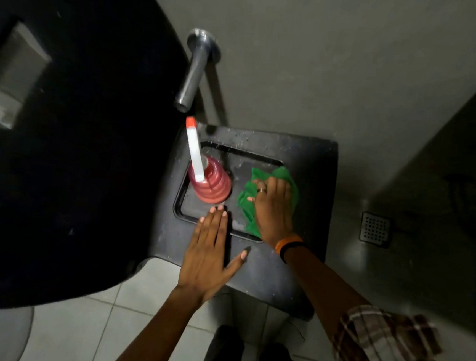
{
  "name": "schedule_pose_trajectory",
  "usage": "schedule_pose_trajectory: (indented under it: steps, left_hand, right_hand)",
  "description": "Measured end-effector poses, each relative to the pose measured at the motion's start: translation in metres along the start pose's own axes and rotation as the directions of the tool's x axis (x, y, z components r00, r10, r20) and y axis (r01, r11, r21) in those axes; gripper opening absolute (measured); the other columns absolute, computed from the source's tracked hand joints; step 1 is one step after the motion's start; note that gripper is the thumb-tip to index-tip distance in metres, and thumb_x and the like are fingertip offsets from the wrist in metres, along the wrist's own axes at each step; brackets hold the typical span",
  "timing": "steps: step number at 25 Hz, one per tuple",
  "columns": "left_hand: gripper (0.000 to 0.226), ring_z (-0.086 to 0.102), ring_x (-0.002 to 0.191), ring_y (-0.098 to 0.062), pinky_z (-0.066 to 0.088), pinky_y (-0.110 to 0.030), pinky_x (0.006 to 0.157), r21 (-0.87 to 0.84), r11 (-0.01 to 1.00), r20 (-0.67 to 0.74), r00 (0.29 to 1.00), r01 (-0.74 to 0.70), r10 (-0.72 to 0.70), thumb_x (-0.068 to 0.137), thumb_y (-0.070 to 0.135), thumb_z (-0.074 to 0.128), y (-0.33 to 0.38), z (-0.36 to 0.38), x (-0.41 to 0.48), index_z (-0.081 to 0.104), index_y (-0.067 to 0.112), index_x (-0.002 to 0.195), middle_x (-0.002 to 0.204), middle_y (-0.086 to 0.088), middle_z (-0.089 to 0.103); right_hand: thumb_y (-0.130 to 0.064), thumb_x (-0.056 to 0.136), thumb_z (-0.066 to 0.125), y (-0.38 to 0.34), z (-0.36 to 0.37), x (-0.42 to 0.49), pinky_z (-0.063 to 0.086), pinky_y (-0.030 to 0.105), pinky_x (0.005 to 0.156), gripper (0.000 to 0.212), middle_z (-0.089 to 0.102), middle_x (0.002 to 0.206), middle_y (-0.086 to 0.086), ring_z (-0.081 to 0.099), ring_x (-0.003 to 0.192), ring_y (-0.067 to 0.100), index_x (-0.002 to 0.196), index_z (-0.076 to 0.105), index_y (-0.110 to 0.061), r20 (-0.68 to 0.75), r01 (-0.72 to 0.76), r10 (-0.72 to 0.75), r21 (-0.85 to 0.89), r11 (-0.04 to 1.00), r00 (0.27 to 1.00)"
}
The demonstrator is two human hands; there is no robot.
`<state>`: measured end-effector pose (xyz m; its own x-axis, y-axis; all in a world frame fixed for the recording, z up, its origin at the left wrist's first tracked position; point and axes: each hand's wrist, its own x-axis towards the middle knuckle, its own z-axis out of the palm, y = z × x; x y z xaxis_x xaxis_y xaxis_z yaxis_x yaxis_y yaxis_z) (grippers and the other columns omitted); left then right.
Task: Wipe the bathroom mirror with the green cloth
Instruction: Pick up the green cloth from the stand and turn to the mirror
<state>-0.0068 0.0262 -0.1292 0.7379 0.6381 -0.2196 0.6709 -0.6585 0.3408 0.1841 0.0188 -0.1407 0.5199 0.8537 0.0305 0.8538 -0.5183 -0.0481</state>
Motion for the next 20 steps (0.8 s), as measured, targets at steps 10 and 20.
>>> schedule_pose_trajectory:
  steps: [10, 20]
  left_hand:
    - [0.088, 0.014, 0.158, -0.025, 0.016, -0.042, 0.126, 0.018, 0.932, -0.513, 0.796, -0.363, 0.32, 0.096, 0.065, 0.036, 0.131, -0.273, 0.02, 0.03, 0.0, 0.155, 0.166, -0.016, 0.028]
    - [0.085, 0.02, 0.155, -0.035, 0.014, -0.042, 0.125, 0.417, 0.691, -0.767, 0.179, -0.591, 0.616, 0.097, 0.061, 0.031, 0.3, -0.621, 0.068, 0.035, -0.006, 0.151, 0.16, -0.023, 0.037]
  right_hand:
    - [-0.044, 0.088, 0.047, 0.032, -0.273, 0.017, 0.035, 0.047, 0.1, 0.043, 0.067, 0.099, 0.01, 0.061, 0.1, 0.036, 0.118, 0.063, -0.018, -0.537, -0.007, 0.014, 0.016, 1.0, 0.844]
    - [-0.049, 0.099, 0.043, 0.12, -0.695, 0.075, 0.018, 0.039, 0.121, 0.038, 0.044, 0.112, 0.003, 0.044, 0.111, 0.026, 0.126, 0.052, -0.024, -0.976, -0.006, -0.056, -0.059, 0.998, 0.211]
